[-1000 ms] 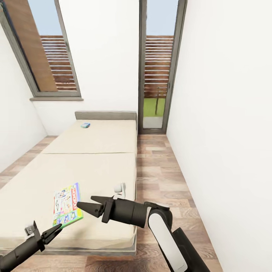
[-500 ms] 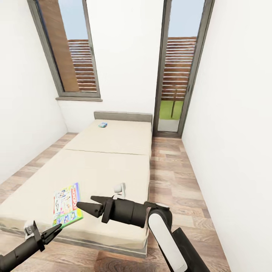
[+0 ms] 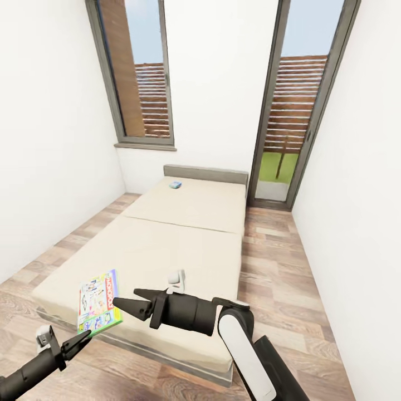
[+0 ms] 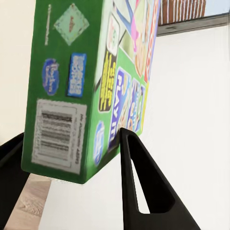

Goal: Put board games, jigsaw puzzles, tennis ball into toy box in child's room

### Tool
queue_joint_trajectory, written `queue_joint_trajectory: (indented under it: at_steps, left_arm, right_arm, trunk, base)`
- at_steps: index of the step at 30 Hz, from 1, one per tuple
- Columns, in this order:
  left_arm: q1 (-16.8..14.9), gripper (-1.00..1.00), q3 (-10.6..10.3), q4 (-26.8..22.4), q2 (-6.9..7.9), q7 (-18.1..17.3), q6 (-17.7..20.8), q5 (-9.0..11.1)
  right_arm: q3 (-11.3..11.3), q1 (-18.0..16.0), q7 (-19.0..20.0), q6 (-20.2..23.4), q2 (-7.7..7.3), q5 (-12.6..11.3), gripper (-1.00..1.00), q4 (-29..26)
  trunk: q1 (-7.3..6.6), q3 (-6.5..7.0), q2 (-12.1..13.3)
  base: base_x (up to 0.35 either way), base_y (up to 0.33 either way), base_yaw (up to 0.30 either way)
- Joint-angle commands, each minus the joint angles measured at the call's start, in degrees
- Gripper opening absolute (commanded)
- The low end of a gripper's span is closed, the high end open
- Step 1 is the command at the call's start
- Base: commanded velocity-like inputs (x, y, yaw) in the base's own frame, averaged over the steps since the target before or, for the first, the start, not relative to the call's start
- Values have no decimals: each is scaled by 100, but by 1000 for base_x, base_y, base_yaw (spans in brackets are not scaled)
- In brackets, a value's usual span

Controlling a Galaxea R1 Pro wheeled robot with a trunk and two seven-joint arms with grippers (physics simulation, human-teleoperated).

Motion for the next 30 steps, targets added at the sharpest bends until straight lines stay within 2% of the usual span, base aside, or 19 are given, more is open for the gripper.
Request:
queue_joint_trajectory:
  at_steps: [1,30]
  left_arm:
    - [-6,-100,19,1,-2,-21,62,-1]
    - [-6,-100,28,1,2,-24,61,8]
  right_arm:
    - [-6,-3,2,32,2,-19,100,-3]
    - [-5,-3,-30,32,2,-7,100,2]
  trunk:
    - [0,-1,-4]
    - [0,150,-4]
  base:
    - [51,0,275]
    - [3,0,262]
